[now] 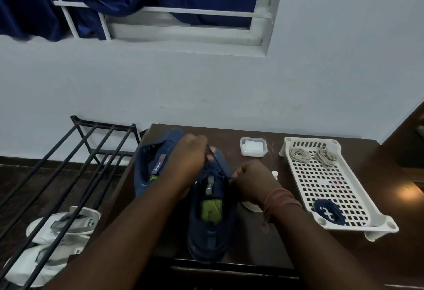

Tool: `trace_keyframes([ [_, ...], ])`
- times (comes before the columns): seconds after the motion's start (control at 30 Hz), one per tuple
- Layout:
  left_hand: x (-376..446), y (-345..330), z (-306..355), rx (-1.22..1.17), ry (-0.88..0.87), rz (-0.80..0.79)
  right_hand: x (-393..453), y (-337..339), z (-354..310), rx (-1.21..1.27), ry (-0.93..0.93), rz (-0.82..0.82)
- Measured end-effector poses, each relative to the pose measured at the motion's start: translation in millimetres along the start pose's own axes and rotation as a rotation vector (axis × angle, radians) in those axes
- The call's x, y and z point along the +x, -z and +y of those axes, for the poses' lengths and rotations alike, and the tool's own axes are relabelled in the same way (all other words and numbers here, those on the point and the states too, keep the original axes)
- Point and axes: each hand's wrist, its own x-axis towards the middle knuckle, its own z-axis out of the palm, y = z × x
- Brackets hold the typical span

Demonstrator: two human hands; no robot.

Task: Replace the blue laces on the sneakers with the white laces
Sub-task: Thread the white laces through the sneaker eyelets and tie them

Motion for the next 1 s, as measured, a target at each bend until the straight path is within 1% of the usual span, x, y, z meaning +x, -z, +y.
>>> trace_keyframes([
  [0.03,0,3,0,-0.132,0.068,-0.026,1,-1,-1,-0.005,0.005,0.007],
  [0.07,0,5,-2,-0.105,0.078,-0.035,1,-1,-1,-0.017,0.010,0.012],
  [0.1,0,7,-5,0.057,0.037,-0.032,2,-2,-1,-0.032,0.016,0.018],
  [0.17,1,7,-16,0.456,-0.100,-0.040,0,-3,-1,-0.061,0.029,0.023],
  [0.23,4,6,-26,0.701,-0.281,-0.157,0,-4,1,-0.063,0.035,0.038],
  [0.27,5,3,-30,0.852,-0.350,-0.224,0,-5,2,-0.071,0.036,0.047],
  [0.3,6,0,-36,1.006,-0.403,-0.256,0,-6,2,-0.088,0.037,0.049],
  [0.33,8,-3,-39,1.118,-0.455,-0.238,0,-7,2,-0.103,0.041,0.049],
  [0.37,9,-6,-41,1.165,-0.506,-0.193,-1,-8,3,-0.110,0.048,0.052],
  [0.4,9,-9,-43,1.146,-0.541,-0.141,-2,-8,4,-0.112,0.058,0.061],
  [0.43,8,-11,-41,1.029,-0.569,-0.083,-3,-9,6,-0.106,0.066,0.069],
  [0.47,8,-13,-37,0.859,-0.541,-0.049,-4,-10,9,-0.091,0.076,0.074],
  [0.53,9,-12,-26,0.496,-0.421,-0.014,-4,-10,13,-0.042,0.089,0.074],
  [0.63,9,-1,-4,-0.068,-0.197,-0.017,-2,-8,16,-0.026,0.082,0.059],
  [0.67,10,4,1,-0.217,-0.145,-0.025,-2,-8,15,-0.030,0.081,0.062],
  [0.77,15,11,6,-0.400,-0.031,-0.032,-6,-11,11,-0.058,0.113,0.083],
  [0.83,13,9,8,-0.593,0.110,-0.091,-12,-15,5,-0.060,0.185,0.119],
  [0.87,11,8,8,-0.675,0.195,-0.097,-17,-16,1,-0.065,0.232,0.143],
  [0.9,9,7,7,-0.709,0.267,-0.080,-21,-18,-3,-0.071,0.282,0.182],
  [0.93,11,7,2,-0.657,0.296,-0.048,-25,-19,-7,-0.081,0.336,0.238],
  [0.97,12,8,-2,-0.473,0.276,-0.007,-28,-20,-10,-0.098,0.390,0.294],
  [1.0,14,10,-6,-0.193,0.213,0.036,-30,-23,-13,-0.117,0.440,0.322],
])
